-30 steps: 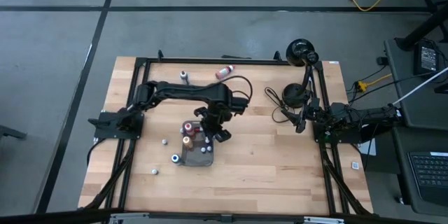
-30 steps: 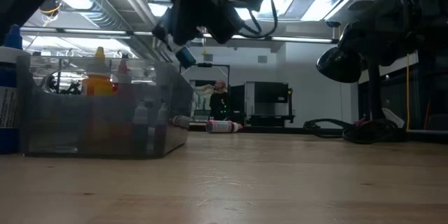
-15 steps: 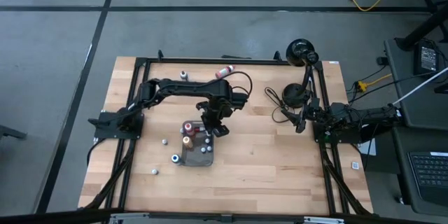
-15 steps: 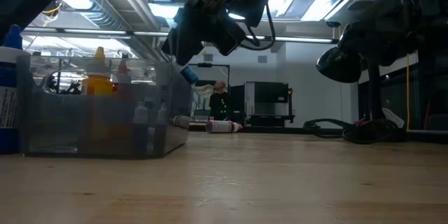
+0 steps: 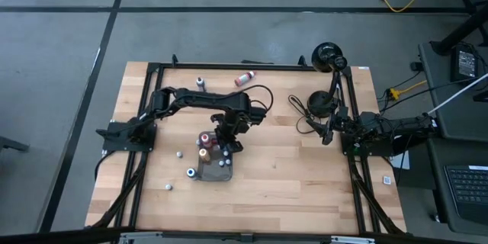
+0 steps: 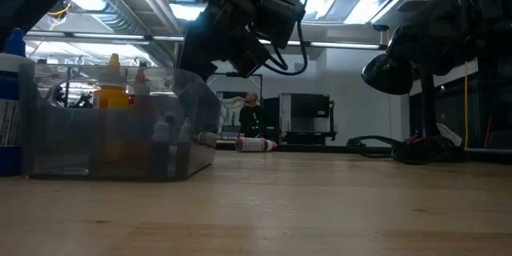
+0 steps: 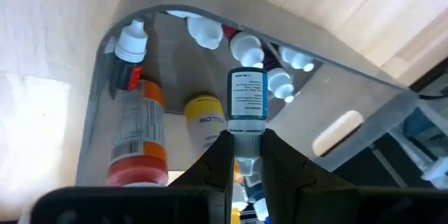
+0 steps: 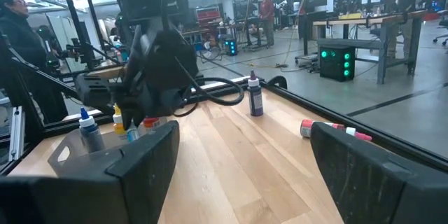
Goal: Pick & Place food coloring
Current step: Put the top blue food coloring bottle into the bin
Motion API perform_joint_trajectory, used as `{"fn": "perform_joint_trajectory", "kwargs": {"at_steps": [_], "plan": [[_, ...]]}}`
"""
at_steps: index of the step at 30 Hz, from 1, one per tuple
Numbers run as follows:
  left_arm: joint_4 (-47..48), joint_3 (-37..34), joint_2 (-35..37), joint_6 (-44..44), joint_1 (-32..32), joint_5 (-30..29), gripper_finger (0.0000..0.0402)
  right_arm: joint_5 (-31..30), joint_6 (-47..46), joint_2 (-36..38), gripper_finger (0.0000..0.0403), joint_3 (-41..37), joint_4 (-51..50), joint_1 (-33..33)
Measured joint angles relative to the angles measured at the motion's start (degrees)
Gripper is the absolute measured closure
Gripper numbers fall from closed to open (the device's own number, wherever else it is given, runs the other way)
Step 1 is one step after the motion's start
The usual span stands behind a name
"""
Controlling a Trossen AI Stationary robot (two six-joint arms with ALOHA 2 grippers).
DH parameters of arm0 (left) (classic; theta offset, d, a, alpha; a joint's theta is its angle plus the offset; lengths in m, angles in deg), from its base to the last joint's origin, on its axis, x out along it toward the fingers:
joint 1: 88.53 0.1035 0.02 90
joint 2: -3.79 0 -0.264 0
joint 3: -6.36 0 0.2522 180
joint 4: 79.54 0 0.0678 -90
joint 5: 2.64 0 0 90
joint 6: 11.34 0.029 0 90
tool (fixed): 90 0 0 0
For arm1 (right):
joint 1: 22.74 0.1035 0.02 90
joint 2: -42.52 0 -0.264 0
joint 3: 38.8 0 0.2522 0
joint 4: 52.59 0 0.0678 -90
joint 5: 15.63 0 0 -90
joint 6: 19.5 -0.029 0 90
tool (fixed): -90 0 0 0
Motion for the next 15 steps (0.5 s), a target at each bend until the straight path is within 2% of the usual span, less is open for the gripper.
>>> {"fn": "perform_joint_trajectory", "kwargs": {"at_steps": [8, 15], "plan": [[-0.1, -0.5, 0.0, 1.0, 0.0, -2.8, 0.0359, 0.0, 0.0, 0.0, 0.008, 0.0, 0.0, 0.0], [0.0, -4.4, 0.0, 1.9, -0.8, -4.5, 0.0359, 0.0, 0.0, 0.0, 0.008, 0.0, 0.0, 0.0]]}}
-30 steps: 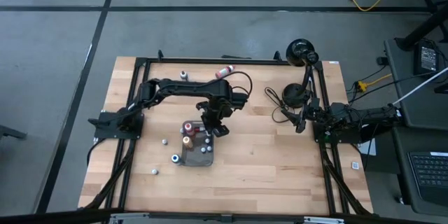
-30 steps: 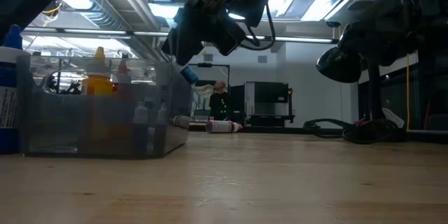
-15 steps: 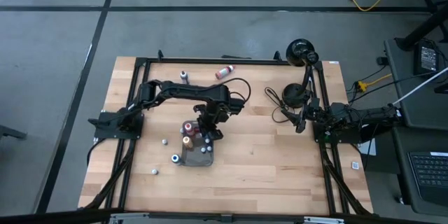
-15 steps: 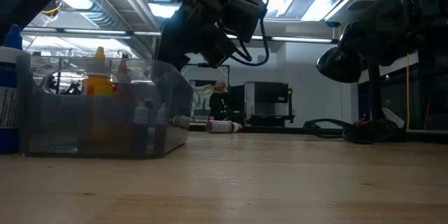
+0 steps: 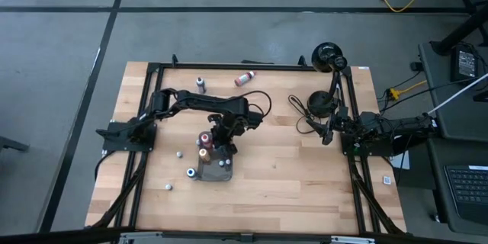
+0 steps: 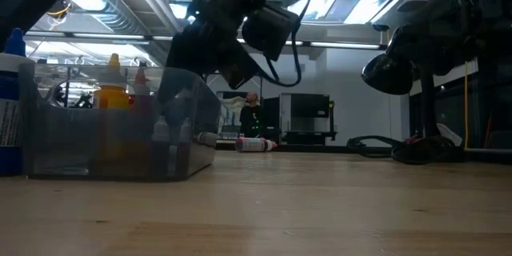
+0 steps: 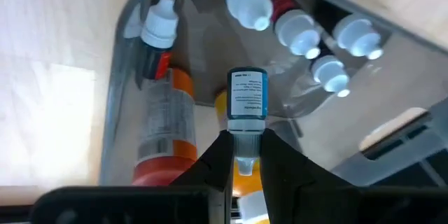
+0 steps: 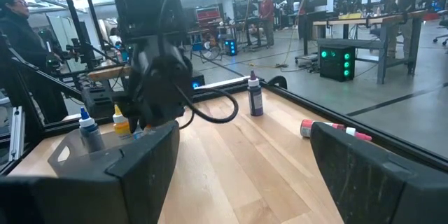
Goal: Pick & Place food coloring
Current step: Put the top blue food coloring bottle into the bin
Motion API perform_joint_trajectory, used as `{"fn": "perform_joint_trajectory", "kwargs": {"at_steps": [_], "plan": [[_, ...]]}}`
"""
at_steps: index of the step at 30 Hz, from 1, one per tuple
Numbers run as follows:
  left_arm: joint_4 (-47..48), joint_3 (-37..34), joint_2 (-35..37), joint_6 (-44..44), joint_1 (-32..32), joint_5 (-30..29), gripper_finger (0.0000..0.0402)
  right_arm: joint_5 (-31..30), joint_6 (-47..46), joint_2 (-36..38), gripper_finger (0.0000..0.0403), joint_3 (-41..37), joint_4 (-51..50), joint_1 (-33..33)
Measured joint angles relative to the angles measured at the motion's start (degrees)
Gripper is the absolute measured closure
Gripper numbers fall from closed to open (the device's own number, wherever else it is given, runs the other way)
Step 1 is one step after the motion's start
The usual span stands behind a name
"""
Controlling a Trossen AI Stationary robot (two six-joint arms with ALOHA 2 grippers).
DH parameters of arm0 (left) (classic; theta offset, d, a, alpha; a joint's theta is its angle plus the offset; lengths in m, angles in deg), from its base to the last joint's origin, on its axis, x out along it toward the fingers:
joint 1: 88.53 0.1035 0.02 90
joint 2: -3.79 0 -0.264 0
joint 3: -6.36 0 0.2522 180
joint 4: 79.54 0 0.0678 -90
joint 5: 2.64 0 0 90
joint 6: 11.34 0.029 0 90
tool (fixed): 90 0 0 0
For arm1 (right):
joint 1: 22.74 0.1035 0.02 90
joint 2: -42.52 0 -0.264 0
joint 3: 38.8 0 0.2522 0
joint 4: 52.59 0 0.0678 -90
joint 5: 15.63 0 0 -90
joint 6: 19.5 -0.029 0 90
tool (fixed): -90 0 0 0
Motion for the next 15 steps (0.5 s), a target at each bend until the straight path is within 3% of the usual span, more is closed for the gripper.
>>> {"fn": "perform_joint_trajectory", "kwargs": {"at_steps": [5, 15], "plan": [[0.0, -0.1, 0.0, 0.4, -0.2, -3.6, 0.0359, 0.0, 0.0, 0.0, 0.008, 0.0, 0.0, 0.0], [0.0, -0.1, -2.4, 0.6, -0.8, -4.5, 0.0359, 0.0, 0.0, 0.0, 0.008, 0.0, 0.0, 0.0]]}}
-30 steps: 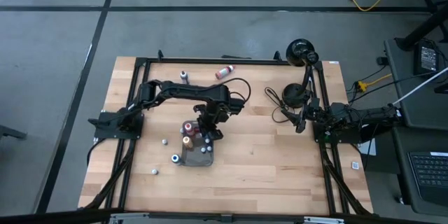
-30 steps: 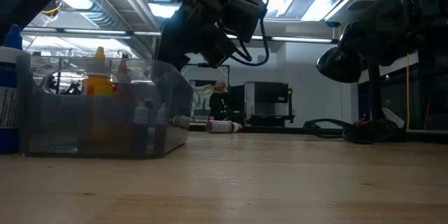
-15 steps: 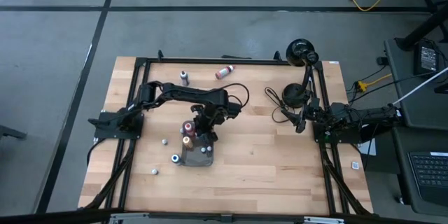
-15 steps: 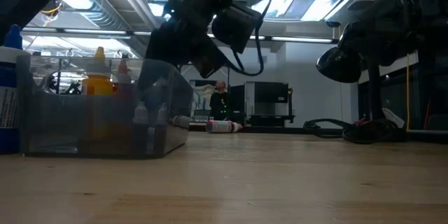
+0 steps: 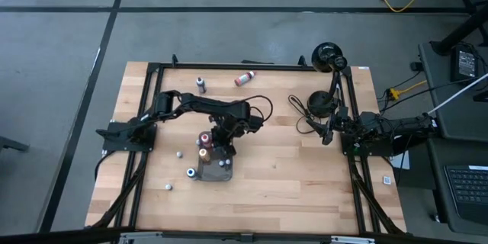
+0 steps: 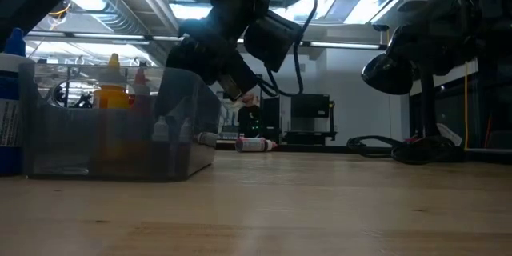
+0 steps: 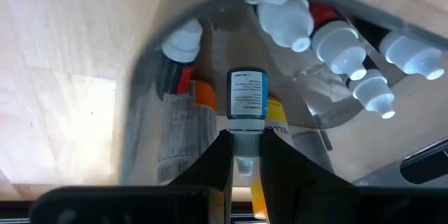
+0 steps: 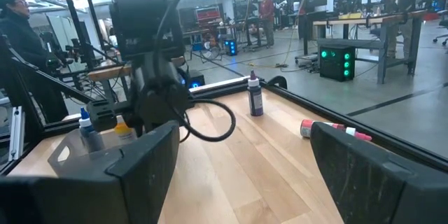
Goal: Pick & Place food coloring
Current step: Put the top blue food coloring bottle into the bin, then put the blue food coloring bottle into the bin
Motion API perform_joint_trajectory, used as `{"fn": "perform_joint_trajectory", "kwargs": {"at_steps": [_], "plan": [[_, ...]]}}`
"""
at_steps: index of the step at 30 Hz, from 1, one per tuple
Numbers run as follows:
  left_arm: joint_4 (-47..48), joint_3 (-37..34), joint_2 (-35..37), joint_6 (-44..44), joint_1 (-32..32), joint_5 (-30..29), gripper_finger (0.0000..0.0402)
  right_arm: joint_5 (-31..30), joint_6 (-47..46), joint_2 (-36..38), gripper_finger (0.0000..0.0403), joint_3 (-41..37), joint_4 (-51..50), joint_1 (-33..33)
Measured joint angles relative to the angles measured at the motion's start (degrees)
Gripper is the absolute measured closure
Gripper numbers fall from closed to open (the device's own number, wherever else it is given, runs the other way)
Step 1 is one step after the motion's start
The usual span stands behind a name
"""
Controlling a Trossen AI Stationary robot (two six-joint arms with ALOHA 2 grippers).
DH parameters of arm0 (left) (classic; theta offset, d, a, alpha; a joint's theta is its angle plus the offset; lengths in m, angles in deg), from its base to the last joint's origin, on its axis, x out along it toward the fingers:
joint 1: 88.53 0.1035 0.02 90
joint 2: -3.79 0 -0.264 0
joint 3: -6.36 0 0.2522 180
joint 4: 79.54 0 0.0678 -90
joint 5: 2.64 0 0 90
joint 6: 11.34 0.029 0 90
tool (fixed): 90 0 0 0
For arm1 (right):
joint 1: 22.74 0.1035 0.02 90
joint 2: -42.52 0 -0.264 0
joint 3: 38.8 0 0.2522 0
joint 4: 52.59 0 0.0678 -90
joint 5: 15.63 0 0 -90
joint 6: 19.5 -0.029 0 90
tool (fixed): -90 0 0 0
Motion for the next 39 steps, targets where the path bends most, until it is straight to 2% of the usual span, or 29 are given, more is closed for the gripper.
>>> {"fn": "perform_joint_trajectory", "kwargs": {"at_steps": [15, 27, 39], "plan": [[0.0, 0.0, -1.6, -0.9, -1.1, -1.7, 0.0358, 0.0, 0.0, 0.0, 0.008, 0.0, 0.0, 0.0], [0.0, 0.0, -1.6, -1.0, -1.0, 0.1, 0.0298, 0.0, 0.0, 0.0, 0.008, 0.0, 0.0, 0.0], [0.0, 0.0, -1.6, -0.5, -0.8, 0.3, 0.0296, 0.0, 0.0, 0.0, 0.008, 0.0, 0.0, 0.0]]}}
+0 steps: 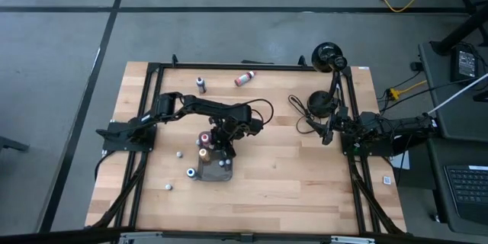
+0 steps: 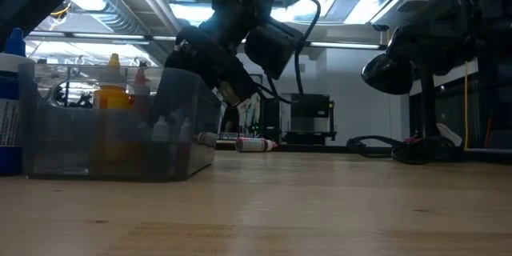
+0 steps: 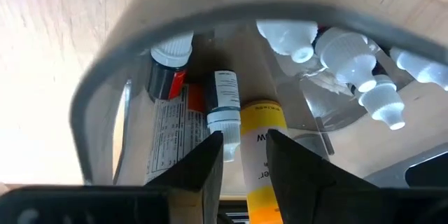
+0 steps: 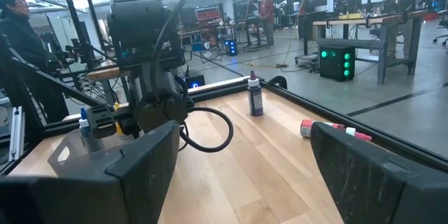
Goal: Pick & Place food coloring
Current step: Put the blue food coloring bottle into the bin
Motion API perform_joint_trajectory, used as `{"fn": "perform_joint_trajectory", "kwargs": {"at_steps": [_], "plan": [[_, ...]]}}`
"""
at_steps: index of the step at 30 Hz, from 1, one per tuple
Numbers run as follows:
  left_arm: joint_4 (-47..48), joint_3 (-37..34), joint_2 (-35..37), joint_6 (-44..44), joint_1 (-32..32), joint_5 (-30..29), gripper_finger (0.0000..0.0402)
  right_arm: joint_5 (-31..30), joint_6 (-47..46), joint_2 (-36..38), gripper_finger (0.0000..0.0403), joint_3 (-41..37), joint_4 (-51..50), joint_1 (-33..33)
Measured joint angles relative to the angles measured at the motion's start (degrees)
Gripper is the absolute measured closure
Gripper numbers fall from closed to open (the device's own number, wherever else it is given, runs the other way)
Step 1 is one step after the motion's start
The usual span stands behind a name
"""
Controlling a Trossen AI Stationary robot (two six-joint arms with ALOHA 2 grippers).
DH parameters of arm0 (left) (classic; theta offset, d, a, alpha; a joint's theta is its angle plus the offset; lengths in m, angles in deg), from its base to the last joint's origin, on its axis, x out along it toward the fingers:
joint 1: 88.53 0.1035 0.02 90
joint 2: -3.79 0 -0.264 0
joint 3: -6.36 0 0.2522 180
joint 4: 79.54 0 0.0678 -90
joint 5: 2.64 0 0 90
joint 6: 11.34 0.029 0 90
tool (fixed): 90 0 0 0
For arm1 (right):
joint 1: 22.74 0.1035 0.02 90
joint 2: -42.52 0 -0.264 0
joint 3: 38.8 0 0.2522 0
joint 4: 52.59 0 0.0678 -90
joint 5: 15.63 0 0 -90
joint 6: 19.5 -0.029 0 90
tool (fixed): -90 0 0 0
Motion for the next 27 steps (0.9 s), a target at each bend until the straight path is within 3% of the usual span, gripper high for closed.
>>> {"fn": "perform_joint_trajectory", "kwargs": {"at_steps": [8, 20, 27], "plan": [[0.0, 0.9, 0.1, 0.5, 0.7, 1.0, 0.0294, 0.0, 0.0, 0.0, 0.008, 0.0, 0.0, 0.0], [0.0, 8.9, 0.2, 0.3, 3.1, -1.6, 0.0291, 0.0, 0.0, 0.0, 0.008, 0.0, 0.0, 0.0], [0.1, 11.6, 4.1, -2.7, 3.3, -0.9, 0.0294, 0.0, 0.0, 0.0, 0.008, 0.0, 0.0, 0.0]]}}
